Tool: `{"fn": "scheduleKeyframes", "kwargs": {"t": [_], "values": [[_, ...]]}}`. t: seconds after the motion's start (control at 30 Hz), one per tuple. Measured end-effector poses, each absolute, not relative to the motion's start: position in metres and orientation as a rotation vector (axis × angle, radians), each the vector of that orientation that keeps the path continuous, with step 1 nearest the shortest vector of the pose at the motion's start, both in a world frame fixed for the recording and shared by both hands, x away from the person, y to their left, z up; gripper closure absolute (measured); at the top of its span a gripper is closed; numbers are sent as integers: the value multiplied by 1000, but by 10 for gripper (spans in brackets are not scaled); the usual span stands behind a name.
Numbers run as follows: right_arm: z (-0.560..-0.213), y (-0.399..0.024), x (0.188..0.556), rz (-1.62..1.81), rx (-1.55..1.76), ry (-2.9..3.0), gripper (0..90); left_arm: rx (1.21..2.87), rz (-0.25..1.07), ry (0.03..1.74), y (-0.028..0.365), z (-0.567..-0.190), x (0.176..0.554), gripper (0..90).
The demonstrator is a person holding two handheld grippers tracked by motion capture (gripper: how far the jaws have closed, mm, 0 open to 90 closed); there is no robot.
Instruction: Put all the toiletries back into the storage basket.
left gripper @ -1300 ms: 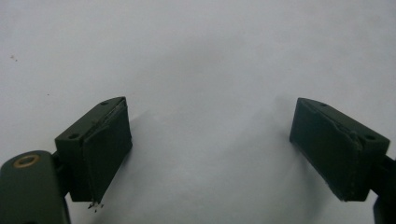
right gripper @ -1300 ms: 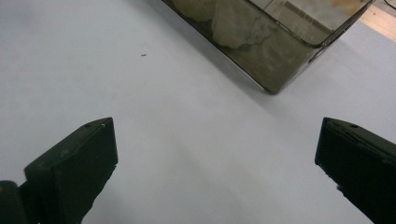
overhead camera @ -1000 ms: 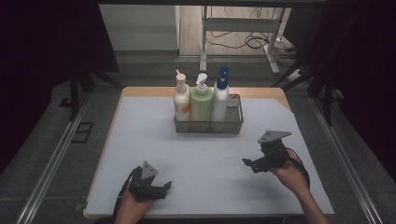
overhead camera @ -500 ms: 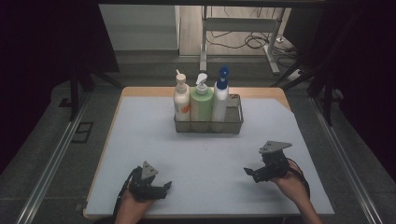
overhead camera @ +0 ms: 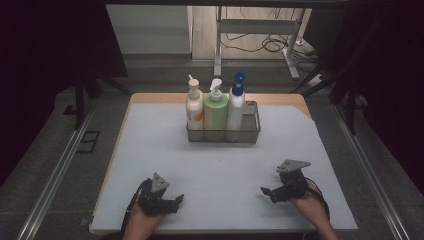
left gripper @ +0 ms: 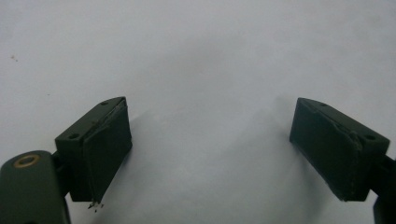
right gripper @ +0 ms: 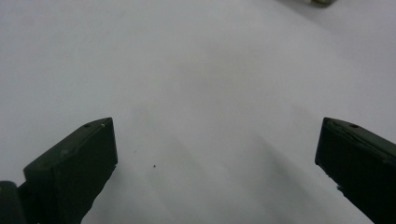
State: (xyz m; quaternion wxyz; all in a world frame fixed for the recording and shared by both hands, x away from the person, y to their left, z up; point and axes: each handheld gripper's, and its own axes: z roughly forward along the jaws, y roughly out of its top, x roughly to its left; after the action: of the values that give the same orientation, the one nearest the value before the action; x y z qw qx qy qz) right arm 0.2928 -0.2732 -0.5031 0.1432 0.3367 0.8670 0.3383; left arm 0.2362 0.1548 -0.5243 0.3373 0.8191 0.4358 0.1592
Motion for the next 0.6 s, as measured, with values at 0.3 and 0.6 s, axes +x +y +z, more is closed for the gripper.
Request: {"fn": "scheduleKeyframes", "kwargs": {"t": [0.3, 0.6], "values": [[-518, -272, 290, 968, 983, 2523, 0, 2135, 416, 1135, 155, -524, 236, 124], [-522, -273, 289, 1000, 983, 2504, 0, 2134, 417, 1135, 155, -524, 236, 124]]}}
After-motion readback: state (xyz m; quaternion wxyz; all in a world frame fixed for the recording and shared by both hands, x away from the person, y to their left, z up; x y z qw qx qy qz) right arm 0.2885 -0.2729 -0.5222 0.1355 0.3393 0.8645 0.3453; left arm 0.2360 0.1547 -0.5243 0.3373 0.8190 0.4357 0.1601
